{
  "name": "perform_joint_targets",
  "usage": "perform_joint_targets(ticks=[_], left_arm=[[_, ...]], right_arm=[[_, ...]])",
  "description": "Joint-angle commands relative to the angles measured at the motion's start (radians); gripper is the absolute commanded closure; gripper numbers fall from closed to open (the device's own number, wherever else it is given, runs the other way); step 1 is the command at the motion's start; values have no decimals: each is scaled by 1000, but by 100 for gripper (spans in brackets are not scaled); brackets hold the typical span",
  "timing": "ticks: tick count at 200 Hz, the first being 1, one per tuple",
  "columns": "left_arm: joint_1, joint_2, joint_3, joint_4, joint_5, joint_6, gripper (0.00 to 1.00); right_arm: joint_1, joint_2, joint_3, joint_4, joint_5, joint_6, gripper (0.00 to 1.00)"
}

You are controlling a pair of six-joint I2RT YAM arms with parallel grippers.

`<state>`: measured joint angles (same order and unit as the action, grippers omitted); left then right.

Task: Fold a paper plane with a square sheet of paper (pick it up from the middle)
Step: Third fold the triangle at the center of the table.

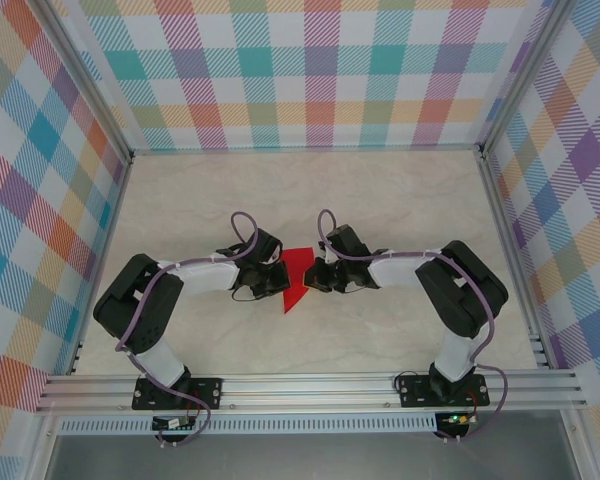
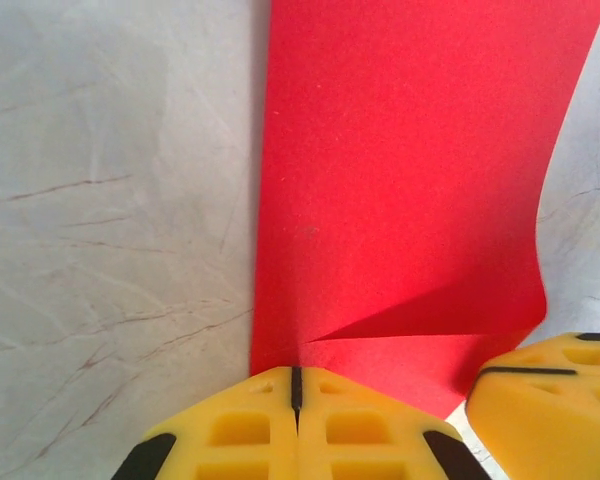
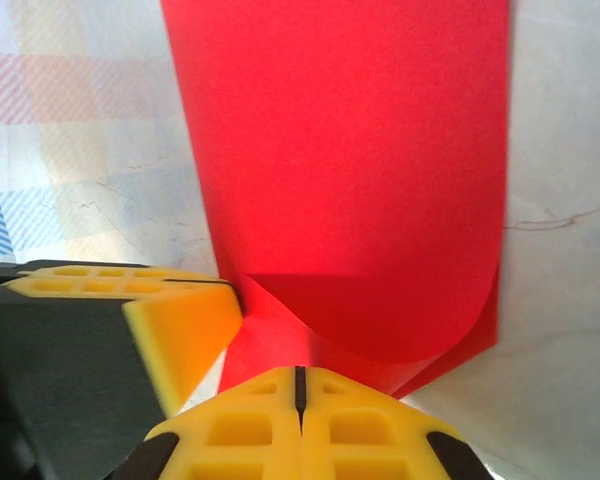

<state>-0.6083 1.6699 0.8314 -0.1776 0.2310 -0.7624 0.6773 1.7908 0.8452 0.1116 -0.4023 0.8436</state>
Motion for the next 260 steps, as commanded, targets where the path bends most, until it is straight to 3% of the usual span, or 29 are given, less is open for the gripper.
perform_joint_targets(ticks=[1,90,161,226,260], left_arm=[[-5,-4,-11,-91,-73,12,100],[-6,3,-28,-129,-94,11,100],[-5,15,-30,-125,-88,14,100],[-6,16,-34,-118,-89,13,100],[-6,19,-35,-109,-84,8,100]], right_arm=[[-10,28,19,2,-15,-20,97],[-25,-2,53,-59,43,6,97],[-49,64,58,-111,106,42,97],[-55,-68,48,-128,176,52,97],[-26,-116,-15,-22,77,88,97]])
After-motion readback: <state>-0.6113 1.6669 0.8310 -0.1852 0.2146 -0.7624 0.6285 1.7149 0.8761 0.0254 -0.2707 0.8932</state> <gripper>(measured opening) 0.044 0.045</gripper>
